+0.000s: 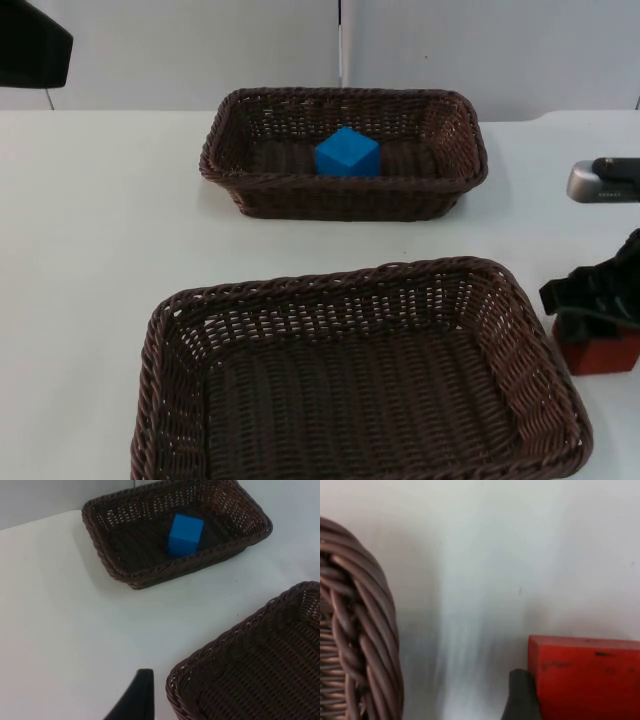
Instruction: Pick up one cube with the left hand and place it into the upper basket. Pick up one cube with the right hand and place it into the lower basket.
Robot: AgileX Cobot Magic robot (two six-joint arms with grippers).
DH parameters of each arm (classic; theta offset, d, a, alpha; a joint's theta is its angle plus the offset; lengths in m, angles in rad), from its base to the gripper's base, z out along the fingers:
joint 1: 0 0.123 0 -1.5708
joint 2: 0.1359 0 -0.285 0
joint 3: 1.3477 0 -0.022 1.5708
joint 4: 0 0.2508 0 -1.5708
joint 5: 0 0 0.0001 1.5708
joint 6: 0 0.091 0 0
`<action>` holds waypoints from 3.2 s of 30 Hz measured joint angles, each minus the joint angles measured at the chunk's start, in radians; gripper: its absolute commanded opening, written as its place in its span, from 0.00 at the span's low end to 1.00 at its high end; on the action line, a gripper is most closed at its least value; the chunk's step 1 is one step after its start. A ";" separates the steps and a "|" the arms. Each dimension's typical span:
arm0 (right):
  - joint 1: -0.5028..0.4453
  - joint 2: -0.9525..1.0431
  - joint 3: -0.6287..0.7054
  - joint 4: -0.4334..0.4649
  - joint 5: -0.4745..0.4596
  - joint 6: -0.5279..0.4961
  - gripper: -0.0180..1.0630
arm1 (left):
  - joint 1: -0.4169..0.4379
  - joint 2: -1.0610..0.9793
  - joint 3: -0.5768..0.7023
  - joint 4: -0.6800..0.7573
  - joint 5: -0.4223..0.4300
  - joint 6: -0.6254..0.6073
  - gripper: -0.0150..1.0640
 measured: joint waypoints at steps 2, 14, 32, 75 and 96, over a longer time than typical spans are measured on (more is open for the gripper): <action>0.000 -0.020 0.000 0.000 0.013 0.000 0.01 | 0.000 0.000 0.000 0.000 0.000 0.000 0.93; 0.000 -0.416 0.000 0.000 0.198 0.000 0.01 | 0.000 0.000 0.000 0.000 0.000 0.000 0.93; 0.000 -0.545 0.000 -0.002 0.246 -0.051 0.01 | 0.000 0.000 0.000 0.000 0.000 0.000 0.93; 0.361 -0.547 0.000 0.078 0.267 -0.156 0.01 | 0.000 0.000 0.000 0.000 0.000 0.000 0.93; 0.400 -0.549 0.000 0.099 0.261 -0.164 0.01 | 0.000 0.000 0.000 0.000 0.000 0.000 0.93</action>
